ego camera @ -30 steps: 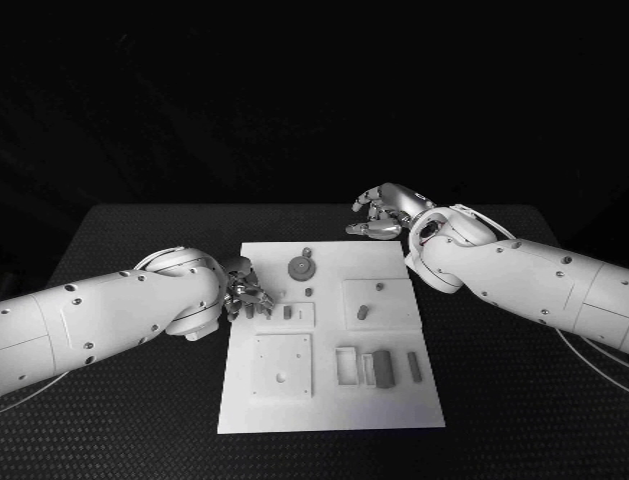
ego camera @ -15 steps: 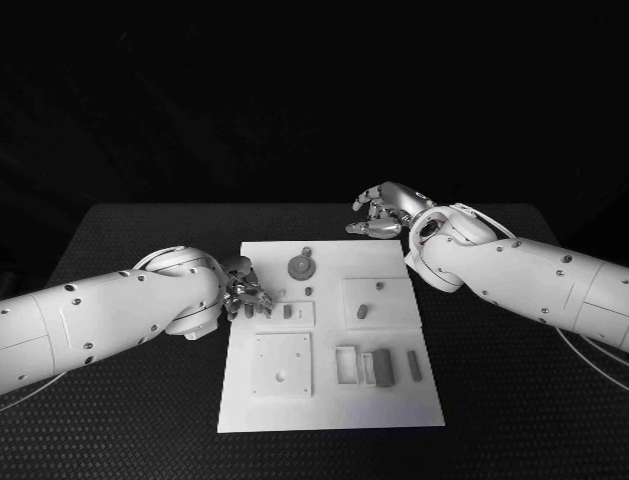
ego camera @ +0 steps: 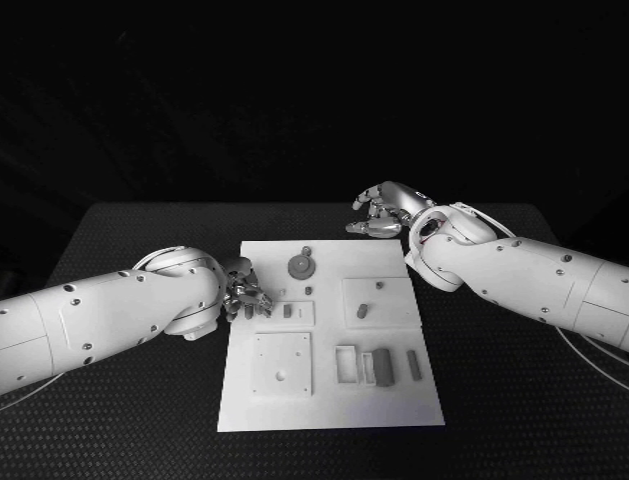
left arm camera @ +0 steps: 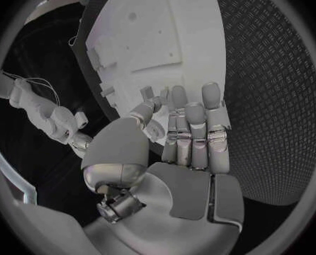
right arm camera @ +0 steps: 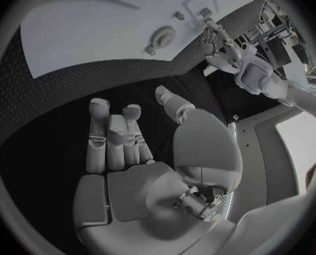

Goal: Assemble the parts on the task board

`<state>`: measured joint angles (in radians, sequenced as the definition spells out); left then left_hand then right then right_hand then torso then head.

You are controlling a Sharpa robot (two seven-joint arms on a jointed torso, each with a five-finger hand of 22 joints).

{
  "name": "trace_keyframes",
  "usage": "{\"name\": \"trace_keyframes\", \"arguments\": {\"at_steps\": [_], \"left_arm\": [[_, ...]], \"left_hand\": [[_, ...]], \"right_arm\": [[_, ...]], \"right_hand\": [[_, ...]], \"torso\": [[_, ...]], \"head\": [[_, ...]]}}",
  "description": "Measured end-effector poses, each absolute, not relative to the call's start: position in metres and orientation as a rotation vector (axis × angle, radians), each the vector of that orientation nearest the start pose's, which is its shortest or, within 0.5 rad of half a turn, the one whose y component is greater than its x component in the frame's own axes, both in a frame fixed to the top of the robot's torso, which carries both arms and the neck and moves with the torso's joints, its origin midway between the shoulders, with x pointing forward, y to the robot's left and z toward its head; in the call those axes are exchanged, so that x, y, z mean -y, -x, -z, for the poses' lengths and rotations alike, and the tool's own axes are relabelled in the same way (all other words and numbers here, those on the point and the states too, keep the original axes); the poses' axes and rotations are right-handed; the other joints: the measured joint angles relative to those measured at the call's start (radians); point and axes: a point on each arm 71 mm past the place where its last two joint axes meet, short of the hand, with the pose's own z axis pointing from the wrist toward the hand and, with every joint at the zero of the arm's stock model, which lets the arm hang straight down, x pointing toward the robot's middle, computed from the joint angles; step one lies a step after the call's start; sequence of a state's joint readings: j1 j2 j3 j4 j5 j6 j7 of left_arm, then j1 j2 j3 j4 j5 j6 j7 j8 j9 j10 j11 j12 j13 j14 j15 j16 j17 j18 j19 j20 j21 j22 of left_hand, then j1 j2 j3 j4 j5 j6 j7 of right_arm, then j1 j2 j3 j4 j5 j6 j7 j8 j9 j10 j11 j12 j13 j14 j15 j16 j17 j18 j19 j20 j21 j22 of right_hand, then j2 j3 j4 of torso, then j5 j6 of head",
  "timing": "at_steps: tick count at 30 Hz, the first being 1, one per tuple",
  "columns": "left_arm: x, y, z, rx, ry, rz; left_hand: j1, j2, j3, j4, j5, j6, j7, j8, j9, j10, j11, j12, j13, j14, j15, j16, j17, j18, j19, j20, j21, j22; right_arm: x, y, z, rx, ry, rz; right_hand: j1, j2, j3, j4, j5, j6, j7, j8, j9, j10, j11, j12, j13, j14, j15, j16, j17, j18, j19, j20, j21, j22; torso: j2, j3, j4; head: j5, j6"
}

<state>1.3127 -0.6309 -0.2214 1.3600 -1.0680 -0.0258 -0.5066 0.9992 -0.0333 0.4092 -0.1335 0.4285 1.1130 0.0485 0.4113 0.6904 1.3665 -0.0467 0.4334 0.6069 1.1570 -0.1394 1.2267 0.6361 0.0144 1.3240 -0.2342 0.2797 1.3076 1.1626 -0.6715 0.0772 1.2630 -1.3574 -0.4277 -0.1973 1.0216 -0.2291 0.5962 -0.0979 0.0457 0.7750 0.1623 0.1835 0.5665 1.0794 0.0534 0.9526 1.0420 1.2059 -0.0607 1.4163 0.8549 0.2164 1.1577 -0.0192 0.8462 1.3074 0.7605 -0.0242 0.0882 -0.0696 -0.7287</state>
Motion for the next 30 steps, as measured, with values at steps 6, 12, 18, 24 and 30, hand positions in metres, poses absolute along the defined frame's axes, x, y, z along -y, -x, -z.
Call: {"name": "trace_keyframes", "arguments": {"at_steps": [6,12,18,24,30], "left_arm": [[-0.1668,-0.5050,0.2342,-2.228,0.136,0.350],[-0.1672,-0.5049,0.2344,-2.231,0.134,0.349],[-0.1678,-0.5047,0.2346,-2.233,0.131,0.349],[-0.1675,-0.5042,0.2348,-2.237,0.127,0.350],[-0.1676,-0.5040,0.2351,-2.242,0.126,0.352]], "left_hand": [[0.000,0.000,0.000,0.000,-0.002,0.000,0.000,0.000,0.000,0.000,0.000,0.000,0.000,0.000,0.000,0.000,0.000,0.000,0.000,0.000,0.004,0.000],[0.000,0.000,0.000,0.000,0.001,0.000,0.000,-0.001,0.000,0.000,0.000,0.000,0.000,0.000,0.000,0.000,0.000,0.000,0.000,0.000,0.004,0.000],[0.000,0.000,0.000,0.000,0.001,0.003,-0.003,-0.002,0.002,0.000,0.000,0.004,0.001,0.000,0.000,0.000,0.000,0.000,0.000,0.000,0.004,0.000],[0.000,0.000,0.000,0.000,0.000,0.002,-0.004,-0.002,0.002,-0.002,0.002,0.004,0.001,0.000,0.000,0.001,0.000,0.000,0.002,-0.002,0.004,0.000],[0.002,-0.002,0.000,0.000,0.000,0.002,-0.004,-0.003,0.004,-0.002,0.002,0.004,0.002,0.002,-0.002,0.004,0.001,0.000,0.002,-0.002,0.008,0.000]], "right_arm": [[0.2029,-0.5428,0.1766,-1.557,-0.173,-0.564],[0.2030,-0.5428,0.1767,-1.557,-0.173,-0.564],[0.2030,-0.5429,0.1769,-1.557,-0.173,-0.564],[0.2030,-0.5429,0.1769,-1.558,-0.173,-0.564],[0.2032,-0.5430,0.1770,-1.558,-0.174,-0.563]], "right_hand": [[0.000,0.000,0.000,0.000,0.000,0.000,0.000,0.000,0.000,0.000,0.000,0.000,0.000,0.000,0.000,0.000,0.000,0.000,0.000,0.000,0.000,0.000],[0.000,0.000,0.000,0.000,0.000,0.000,0.000,0.000,0.000,0.000,0.000,0.000,0.000,0.000,0.000,0.000,0.000,0.000,0.000,0.000,0.000,0.000],[0.000,0.000,0.000,0.000,0.000,0.001,-0.001,0.000,0.000,0.000,0.000,0.000,0.000,0.000,0.000,0.000,0.000,0.000,0.000,0.000,0.000,0.000],[0.000,0.000,0.000,0.000,0.000,0.001,-0.001,0.000,0.000,0.000,0.000,0.000,-0.001,0.000,0.000,0.000,-0.001,0.000,-0.001,0.002,0.000,0.000],[0.000,0.000,0.003,0.003,0.000,0.002,-0.002,0.000,0.000,0.000,0.000,0.000,-0.001,0.000,0.000,0.000,-0.001,0.000,-0.001,0.002,0.000,0.000]], "torso": [[0.000,-0.0001,0.0001],[0.000,-0.0005,0.0001],[0.000,-0.0005,0.0001],[0.000,-0.0004,0.0004],[0.000,0.0000,0.0001]], "head": [[0.000,-0.001],[0.000,-0.001],[-0.001,-0.001],[-0.001,-0.002],[-0.002,-0.002]]}}
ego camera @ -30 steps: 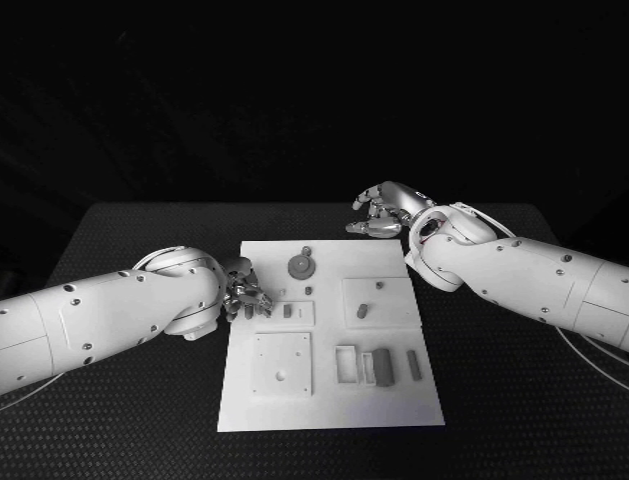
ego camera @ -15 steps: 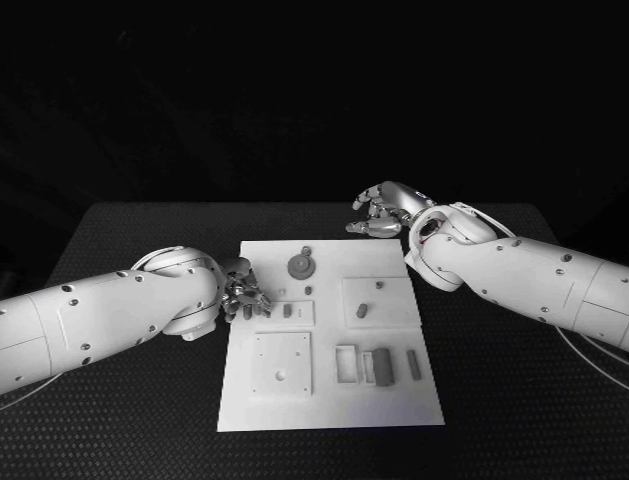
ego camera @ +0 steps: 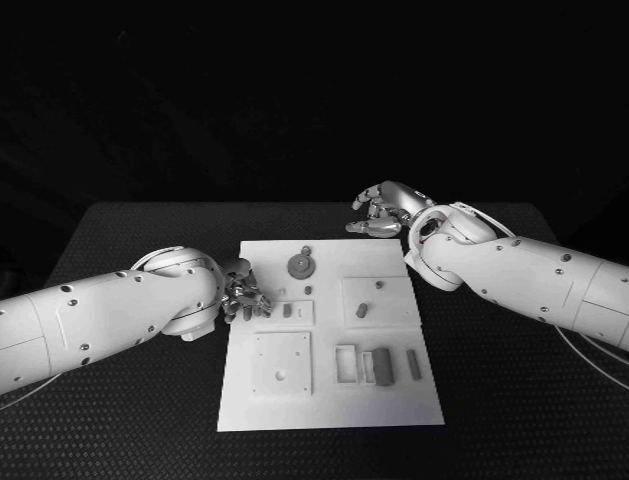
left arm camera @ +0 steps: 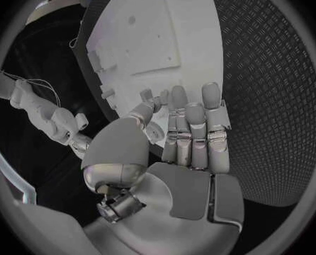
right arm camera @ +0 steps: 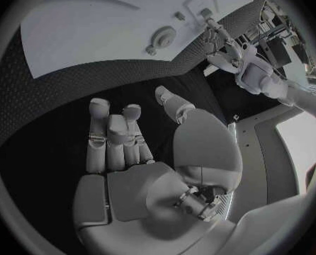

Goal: Assemble the parts on the task board

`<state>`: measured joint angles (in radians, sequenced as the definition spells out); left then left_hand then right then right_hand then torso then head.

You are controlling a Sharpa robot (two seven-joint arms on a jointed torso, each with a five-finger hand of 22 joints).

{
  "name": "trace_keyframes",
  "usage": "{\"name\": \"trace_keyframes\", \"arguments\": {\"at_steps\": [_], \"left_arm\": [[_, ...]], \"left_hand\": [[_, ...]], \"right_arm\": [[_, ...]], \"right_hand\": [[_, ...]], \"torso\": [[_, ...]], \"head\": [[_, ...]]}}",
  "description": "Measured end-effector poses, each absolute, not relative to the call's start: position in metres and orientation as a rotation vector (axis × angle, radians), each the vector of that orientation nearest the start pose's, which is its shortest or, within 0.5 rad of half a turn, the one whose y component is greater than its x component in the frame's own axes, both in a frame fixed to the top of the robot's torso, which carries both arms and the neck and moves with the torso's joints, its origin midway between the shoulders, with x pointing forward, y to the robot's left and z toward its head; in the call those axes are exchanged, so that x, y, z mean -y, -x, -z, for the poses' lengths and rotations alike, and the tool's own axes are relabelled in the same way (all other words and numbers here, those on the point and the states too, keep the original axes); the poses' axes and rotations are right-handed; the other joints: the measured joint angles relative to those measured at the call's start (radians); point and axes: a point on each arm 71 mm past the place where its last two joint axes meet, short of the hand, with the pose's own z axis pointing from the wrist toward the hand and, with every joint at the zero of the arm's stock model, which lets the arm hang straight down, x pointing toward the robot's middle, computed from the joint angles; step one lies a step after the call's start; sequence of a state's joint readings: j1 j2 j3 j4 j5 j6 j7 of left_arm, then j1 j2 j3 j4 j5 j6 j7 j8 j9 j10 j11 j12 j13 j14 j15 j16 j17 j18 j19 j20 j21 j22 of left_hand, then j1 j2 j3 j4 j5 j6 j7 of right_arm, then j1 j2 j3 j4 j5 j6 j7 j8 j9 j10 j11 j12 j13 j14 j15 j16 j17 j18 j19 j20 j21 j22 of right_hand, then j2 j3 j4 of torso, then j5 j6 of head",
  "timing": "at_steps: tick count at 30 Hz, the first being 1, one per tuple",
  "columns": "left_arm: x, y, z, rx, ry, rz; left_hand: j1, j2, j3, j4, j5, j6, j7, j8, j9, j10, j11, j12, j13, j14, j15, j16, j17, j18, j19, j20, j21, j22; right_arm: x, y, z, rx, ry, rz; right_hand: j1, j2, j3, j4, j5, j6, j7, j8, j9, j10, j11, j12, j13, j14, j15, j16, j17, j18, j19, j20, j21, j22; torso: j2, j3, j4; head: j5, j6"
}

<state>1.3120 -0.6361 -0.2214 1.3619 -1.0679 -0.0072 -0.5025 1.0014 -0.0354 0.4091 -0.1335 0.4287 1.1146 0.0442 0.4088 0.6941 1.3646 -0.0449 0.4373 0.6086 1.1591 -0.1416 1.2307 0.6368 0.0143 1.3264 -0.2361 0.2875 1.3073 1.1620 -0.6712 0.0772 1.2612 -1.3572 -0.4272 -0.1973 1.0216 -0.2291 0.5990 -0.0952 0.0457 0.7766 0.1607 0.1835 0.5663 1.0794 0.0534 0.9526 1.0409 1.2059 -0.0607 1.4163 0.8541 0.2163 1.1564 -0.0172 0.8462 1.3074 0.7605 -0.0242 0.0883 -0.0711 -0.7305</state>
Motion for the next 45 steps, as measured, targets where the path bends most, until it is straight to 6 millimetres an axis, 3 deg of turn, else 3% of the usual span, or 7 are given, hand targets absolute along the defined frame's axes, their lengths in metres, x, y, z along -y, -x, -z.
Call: {"name": "trace_keyframes", "arguments": {"at_steps": [22,45], "left_arm": [[-0.1713,-0.5063,0.2363,-2.263,0.158,0.366],[-0.1719,-0.5066,0.2366,-2.283,0.150,0.370]], "left_hand": [[0.006,-0.003,-0.001,-0.001,-0.005,-0.001,-0.001,0.002,0.003,0.003,-0.003,0.000,0.001,0.000,0.000,0.000,0.000,0.000,0.001,0.002,0.004,0.001],[0.014,-0.011,-0.001,-0.001,0.004,0.005,-0.002,0.003,0.007,0.002,-0.002,0.004,0.003,0.002,-0.001,0.004,0.003,0.000,-0.004,0.000,0.012,0.000]], "right_arm": [[0.2035,-0.5431,0.1773,-1.558,-0.174,-0.562],[0.2034,-0.5432,0.1774,-1.559,-0.174,-0.562]], "right_hand": [[0.000,0.000,-0.003,0.003,0.000,-0.002,0.002,0.000,0.001,0.000,0.000,0.000,-0.001,0.000,0.000,0.000,0.000,0.000,0.001,0.002,0.000,0.000],[0.000,0.000,-0.003,0.003,0.000,0.000,0.000,0.000,0.001,0.000,0.000,0.000,-0.002,0.000,0.000,0.000,-0.001,0.000,0.001,0.002,0.000,0.000]], "torso": [[0.000,0.0012,-0.0006],[0.000,0.0000,0.0000]], "head": [[0.000,-0.001],[0.000,-0.002]]}}
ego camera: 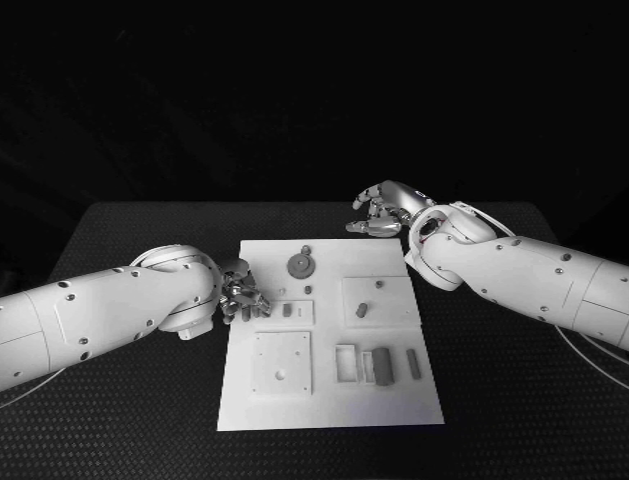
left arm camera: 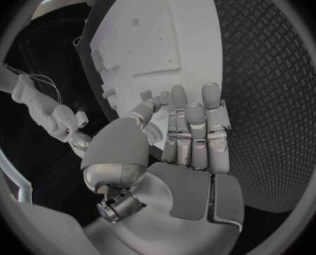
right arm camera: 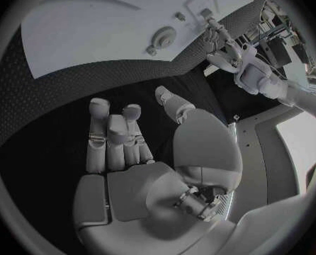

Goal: Assemble the parts on the task board

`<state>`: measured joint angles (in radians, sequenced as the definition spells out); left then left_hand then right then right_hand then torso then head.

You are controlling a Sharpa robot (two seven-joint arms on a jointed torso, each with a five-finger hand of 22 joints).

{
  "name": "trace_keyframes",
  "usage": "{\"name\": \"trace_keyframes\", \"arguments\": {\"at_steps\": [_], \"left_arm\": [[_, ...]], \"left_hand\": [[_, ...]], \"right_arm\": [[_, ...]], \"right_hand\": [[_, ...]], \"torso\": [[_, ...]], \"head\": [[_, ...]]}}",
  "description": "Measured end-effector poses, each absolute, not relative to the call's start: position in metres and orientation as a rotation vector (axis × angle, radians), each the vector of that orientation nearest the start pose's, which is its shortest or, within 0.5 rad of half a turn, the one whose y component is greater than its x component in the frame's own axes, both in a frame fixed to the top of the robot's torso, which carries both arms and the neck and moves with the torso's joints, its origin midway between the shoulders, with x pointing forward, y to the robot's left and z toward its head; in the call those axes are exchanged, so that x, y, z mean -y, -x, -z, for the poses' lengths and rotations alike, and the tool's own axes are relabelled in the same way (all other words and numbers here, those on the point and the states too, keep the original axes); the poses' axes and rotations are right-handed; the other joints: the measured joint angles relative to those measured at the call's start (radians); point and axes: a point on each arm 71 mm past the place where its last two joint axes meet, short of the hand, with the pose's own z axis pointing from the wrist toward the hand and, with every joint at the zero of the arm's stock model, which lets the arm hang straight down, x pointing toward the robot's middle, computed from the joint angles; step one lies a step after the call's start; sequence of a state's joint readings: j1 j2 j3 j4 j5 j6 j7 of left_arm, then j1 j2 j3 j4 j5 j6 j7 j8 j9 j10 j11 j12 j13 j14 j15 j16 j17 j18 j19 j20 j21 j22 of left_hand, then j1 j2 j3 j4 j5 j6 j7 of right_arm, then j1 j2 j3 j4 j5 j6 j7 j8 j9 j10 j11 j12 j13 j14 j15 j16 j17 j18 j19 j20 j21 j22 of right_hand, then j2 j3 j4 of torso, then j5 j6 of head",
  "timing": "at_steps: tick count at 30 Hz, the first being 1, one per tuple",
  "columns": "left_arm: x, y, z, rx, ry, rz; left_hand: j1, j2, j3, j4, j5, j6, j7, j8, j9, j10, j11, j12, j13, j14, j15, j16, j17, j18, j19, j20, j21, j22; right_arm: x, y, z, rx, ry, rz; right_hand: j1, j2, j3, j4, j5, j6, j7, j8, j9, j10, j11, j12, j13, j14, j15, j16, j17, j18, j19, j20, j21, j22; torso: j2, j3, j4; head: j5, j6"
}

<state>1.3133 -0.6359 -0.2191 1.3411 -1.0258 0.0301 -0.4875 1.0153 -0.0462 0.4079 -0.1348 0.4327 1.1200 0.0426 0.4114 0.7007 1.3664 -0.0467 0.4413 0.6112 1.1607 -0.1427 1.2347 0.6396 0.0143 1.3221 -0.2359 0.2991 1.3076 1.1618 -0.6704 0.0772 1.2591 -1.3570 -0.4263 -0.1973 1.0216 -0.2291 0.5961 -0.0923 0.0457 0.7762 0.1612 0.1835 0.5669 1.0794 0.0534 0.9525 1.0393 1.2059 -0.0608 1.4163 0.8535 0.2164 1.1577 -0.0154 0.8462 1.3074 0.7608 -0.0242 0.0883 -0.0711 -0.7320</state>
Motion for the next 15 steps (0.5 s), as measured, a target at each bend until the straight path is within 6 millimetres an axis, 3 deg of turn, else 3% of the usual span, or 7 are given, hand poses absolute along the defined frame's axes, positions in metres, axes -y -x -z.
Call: {"name": "trace_keyframes", "arguments": {"at_steps": [15], "left_arm": [[-0.1725,-0.5068,0.2368,-2.287,0.146,0.371]], "left_hand": [[0.000,0.000,0.000,0.000,0.000,0.000,0.000,0.000,0.006,0.004,-0.004,0.004,0.002,0.000,0.000,0.004,0.001,0.000,0.004,-0.004,0.004,0.000]], "right_arm": [[0.2035,-0.5433,0.1774,-1.559,-0.174,-0.562]], "right_hand": [[0.000,0.000,0.000,0.000,0.000,0.001,-0.001,0.000,0.001,0.000,0.000,0.000,0.000,0.000,0.000,0.000,0.000,0.000,0.000,0.000,0.000,0.000]], "torso": [[0.000,0.0004,-0.0001]], "head": [[0.000,0.000]]}}
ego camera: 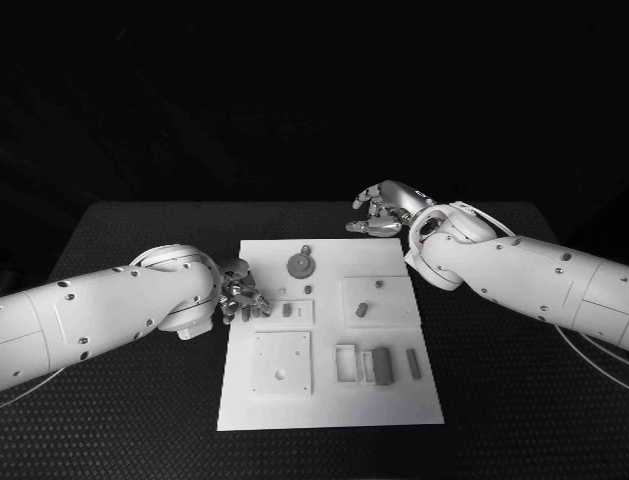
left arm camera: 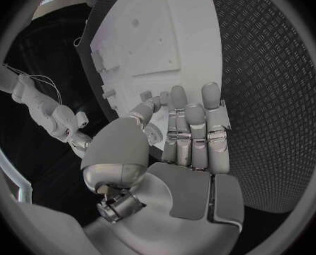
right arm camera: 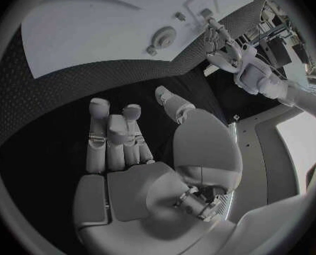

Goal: Assemble the parts on the task board

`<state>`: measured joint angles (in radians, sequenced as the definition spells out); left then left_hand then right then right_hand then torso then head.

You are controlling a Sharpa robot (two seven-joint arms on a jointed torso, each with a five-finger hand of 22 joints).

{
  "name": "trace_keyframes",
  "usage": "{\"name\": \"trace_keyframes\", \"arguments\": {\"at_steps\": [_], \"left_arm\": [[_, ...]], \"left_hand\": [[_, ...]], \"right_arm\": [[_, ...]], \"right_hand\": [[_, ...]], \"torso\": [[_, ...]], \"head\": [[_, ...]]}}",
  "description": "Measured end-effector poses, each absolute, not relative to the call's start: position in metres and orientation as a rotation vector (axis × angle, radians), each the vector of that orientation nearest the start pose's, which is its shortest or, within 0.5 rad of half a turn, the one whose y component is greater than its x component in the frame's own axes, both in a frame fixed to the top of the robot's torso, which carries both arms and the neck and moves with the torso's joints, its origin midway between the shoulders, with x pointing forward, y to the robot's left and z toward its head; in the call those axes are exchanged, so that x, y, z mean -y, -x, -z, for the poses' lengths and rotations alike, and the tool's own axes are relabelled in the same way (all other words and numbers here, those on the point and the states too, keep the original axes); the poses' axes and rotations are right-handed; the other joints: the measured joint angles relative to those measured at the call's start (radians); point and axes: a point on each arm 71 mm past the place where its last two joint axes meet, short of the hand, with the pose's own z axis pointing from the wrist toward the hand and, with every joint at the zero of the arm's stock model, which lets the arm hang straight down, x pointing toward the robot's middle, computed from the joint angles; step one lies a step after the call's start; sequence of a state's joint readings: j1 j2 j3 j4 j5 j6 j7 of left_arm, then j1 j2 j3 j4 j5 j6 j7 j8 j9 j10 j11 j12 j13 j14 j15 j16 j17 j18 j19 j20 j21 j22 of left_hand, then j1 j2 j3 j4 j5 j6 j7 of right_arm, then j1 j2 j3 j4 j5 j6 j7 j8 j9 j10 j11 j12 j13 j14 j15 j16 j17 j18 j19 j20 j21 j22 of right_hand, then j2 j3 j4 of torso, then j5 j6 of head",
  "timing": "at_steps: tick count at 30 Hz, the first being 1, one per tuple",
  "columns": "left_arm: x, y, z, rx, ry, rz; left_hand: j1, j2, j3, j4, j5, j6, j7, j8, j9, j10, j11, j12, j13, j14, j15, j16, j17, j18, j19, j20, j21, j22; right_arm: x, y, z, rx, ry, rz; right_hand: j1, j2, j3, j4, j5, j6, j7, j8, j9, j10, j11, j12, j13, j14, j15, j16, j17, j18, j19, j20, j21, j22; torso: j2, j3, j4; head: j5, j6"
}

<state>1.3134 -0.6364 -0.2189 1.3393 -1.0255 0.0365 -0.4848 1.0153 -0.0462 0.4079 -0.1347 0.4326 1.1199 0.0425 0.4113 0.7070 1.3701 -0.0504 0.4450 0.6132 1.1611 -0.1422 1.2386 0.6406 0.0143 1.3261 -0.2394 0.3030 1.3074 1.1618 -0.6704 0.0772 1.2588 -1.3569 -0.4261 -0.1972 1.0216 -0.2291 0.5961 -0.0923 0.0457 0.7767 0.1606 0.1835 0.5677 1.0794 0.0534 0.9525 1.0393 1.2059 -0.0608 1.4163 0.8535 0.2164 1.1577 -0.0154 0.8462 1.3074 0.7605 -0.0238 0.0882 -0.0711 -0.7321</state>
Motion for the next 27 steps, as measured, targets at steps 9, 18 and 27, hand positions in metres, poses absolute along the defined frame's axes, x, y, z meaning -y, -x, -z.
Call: {"name": "trace_keyframes", "arguments": {"at_steps": [9,18,27], "left_arm": [[-0.1717,-0.5073,0.2368,-2.288,0.144,0.371],[-0.1697,-0.5084,0.2366,-2.288,0.143,0.366],[-0.1659,-0.5115,0.2372,-2.288,0.144,0.355]], "left_hand": [[0.000,0.000,0.000,0.000,0.005,0.000,0.000,0.000,0.002,0.000,0.000,0.000,0.001,0.000,0.000,0.000,0.001,0.000,0.000,0.000,0.004,0.000],[-0.001,0.001,0.000,0.000,0.005,0.000,0.000,0.000,0.009,0.000,0.000,0.004,0.003,-0.001,0.000,0.000,0.001,0.000,0.000,0.001,0.011,0.001],[-0.027,0.007,0.005,0.004,0.060,0.003,-0.004,0.004,0.024,0.000,0.000,0.015,0.009,0.003,-0.005,0.007,0.001,0.000,-0.001,0.000,0.019,0.001]], "right_arm": [[0.2036,-0.5432,0.1774,-1.559,-0.174,-0.562],[0.2040,-0.5431,0.1774,-1.559,-0.174,-0.562],[0.2044,-0.5430,0.1773,-1.559,-0.174,-0.561]], "right_hand": [[0.000,0.000,0.000,0.000,0.000,-0.002,0.002,0.000,0.000,0.000,0.000,0.000,-0.001,0.000,0.000,0.000,0.000,0.000,0.000,0.000,0.000,0.000],[0.000,0.000,0.000,0.000,0.000,-0.002,0.002,0.000,0.000,0.000,0.000,0.000,-0.001,0.000,0.000,0.000,0.000,0.000,0.000,0.000,0.000,0.000],[0.000,0.000,0.000,0.000,0.000,-0.002,0.002,0.000,0.000,0.000,0.000,0.000,-0.002,0.000,0.000,0.000,0.000,0.000,0.000,0.000,0.000,0.000]], "torso": [[0.000,0.0002,0.0000],[0.000,0.0010,-0.0001],[0.000,0.0017,-0.0005]], "head": [[-0.001,0.000],[0.000,-0.001],[0.001,-0.001]]}}
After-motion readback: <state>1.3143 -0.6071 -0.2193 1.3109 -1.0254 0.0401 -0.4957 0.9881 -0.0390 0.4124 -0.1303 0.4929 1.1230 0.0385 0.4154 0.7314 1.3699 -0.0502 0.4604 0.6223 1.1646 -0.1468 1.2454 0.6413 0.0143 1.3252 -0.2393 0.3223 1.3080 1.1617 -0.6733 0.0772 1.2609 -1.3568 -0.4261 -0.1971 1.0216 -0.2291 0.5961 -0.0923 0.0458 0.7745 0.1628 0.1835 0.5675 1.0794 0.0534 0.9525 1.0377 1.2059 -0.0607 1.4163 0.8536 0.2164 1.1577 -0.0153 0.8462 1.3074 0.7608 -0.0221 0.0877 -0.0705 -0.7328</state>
